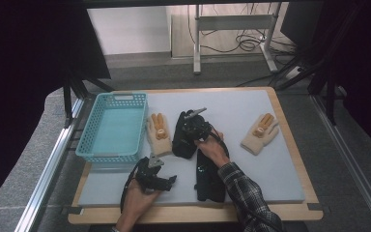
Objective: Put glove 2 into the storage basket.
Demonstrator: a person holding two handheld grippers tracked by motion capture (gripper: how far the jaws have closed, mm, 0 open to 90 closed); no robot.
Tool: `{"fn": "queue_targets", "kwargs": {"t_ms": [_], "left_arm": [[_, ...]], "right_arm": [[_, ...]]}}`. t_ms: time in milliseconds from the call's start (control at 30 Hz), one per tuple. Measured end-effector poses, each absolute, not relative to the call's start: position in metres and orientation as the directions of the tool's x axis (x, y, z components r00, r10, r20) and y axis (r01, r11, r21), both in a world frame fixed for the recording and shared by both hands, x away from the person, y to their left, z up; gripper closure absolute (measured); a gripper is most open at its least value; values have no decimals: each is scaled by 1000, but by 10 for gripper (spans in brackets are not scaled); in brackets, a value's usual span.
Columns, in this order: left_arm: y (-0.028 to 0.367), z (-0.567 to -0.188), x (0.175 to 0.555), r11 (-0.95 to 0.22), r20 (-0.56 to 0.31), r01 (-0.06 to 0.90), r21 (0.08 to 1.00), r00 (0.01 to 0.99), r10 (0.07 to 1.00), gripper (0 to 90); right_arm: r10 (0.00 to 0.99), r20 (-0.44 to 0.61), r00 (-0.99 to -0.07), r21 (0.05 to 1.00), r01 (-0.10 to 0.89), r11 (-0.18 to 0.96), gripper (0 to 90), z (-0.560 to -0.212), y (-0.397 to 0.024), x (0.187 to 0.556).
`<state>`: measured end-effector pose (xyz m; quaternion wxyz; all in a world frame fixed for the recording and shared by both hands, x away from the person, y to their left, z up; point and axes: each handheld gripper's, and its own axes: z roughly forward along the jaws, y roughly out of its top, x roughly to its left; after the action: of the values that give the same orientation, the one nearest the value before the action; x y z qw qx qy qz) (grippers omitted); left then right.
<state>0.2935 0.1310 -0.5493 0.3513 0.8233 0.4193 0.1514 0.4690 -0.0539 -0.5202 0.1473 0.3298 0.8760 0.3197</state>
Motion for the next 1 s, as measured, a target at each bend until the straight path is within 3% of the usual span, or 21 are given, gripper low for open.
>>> {"fn": "queue_targets", "kwargs": {"t_ms": [200,633,1000], "left_arm": [[131,-549,294,-402,-44,584,705,602,797,70],[131,-549,294,-403,-44,583,706,604,796,70],[131,-549,293,-399,-46,583,707,602,797,70]], "right_arm": [[662,13,-749,688,487,538,820,-492,-66,469],[630,1,-776,743,423,520,817,-439,-87,440],[609,-12,-793,770,382,512,815,-406,-122,379]]}}
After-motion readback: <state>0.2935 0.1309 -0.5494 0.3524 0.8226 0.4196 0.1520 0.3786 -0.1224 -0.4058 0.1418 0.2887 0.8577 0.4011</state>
